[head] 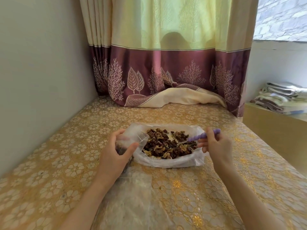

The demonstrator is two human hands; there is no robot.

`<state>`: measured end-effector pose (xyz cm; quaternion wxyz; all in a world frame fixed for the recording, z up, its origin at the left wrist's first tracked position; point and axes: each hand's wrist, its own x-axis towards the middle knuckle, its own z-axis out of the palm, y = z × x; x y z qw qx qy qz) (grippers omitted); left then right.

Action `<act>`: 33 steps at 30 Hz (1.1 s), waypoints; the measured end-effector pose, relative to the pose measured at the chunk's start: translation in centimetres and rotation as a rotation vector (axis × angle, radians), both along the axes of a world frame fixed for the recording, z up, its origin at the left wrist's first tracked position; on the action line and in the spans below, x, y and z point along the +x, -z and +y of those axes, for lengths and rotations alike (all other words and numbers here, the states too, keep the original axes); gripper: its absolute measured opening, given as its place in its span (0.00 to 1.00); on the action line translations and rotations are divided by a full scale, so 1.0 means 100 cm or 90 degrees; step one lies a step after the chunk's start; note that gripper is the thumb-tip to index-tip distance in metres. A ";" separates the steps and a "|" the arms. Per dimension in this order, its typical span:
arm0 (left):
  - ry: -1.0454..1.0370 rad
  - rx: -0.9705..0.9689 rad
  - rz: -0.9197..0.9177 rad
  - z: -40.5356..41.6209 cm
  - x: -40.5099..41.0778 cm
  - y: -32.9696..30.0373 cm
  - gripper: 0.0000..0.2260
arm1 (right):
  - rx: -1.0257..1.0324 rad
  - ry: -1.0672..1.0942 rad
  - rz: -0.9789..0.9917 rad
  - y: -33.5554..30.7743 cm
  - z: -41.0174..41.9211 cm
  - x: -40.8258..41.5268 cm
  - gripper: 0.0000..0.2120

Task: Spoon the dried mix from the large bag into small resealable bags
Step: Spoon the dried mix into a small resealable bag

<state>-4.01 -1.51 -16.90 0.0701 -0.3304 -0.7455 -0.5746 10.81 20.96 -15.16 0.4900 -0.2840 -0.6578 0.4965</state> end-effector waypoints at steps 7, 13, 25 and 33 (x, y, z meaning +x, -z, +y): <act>0.004 0.006 0.003 -0.001 0.002 -0.001 0.23 | -0.048 0.093 0.012 0.000 0.005 -0.002 0.17; -0.006 0.008 0.016 0.000 0.002 -0.001 0.23 | -0.055 0.090 0.047 -0.012 0.001 -0.006 0.18; -0.007 0.008 0.010 0.000 0.004 -0.004 0.24 | -0.031 -0.103 0.129 -0.055 -0.047 -0.032 0.17; 0.001 0.026 -0.022 0.000 0.001 -0.002 0.23 | 0.138 -0.303 0.070 -0.062 -0.083 -0.045 0.13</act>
